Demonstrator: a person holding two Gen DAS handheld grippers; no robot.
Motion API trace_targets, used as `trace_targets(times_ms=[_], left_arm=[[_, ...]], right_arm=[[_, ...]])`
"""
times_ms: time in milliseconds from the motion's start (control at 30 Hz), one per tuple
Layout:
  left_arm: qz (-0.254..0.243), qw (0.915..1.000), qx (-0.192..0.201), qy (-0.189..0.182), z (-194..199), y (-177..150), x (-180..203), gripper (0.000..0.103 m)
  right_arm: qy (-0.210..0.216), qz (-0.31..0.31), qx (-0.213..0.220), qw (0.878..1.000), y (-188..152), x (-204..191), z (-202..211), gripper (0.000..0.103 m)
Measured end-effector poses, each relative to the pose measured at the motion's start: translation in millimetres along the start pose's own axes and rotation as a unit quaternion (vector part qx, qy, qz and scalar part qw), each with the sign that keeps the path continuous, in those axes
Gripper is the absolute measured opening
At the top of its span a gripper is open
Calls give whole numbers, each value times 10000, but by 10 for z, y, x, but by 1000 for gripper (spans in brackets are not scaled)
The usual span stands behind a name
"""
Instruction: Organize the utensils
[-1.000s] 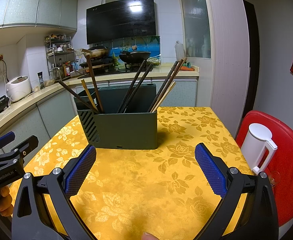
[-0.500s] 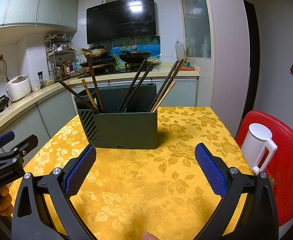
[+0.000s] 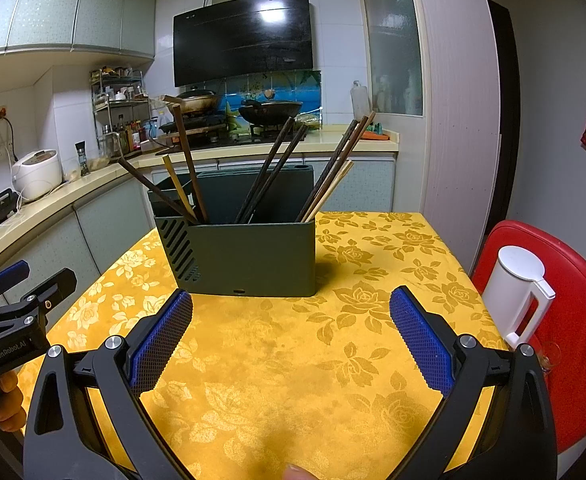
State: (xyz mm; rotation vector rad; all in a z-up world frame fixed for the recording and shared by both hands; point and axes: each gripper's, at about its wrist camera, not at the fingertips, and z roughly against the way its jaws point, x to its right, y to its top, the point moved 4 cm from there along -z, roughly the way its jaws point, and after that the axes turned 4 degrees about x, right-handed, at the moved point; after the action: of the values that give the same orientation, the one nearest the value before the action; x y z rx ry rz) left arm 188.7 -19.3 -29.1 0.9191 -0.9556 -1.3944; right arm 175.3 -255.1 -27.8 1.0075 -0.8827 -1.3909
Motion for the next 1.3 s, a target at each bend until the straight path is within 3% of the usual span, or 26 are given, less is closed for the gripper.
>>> trace_targets(times_ms=[200, 533, 1300], left_arm=[[94, 9998, 147, -136, 51, 16, -28, 96], [4, 9990, 448, 67, 88, 50, -51, 96], [77, 10000, 0, 48, -24, -13, -71, 96]], right_arm=[[-3, 9, -4, 10000, -37, -3, 3, 96], [-4, 45, -43, 10000, -95, -4, 52, 96], [-2, 63, -67, 10000, -73, -10, 42, 96]])
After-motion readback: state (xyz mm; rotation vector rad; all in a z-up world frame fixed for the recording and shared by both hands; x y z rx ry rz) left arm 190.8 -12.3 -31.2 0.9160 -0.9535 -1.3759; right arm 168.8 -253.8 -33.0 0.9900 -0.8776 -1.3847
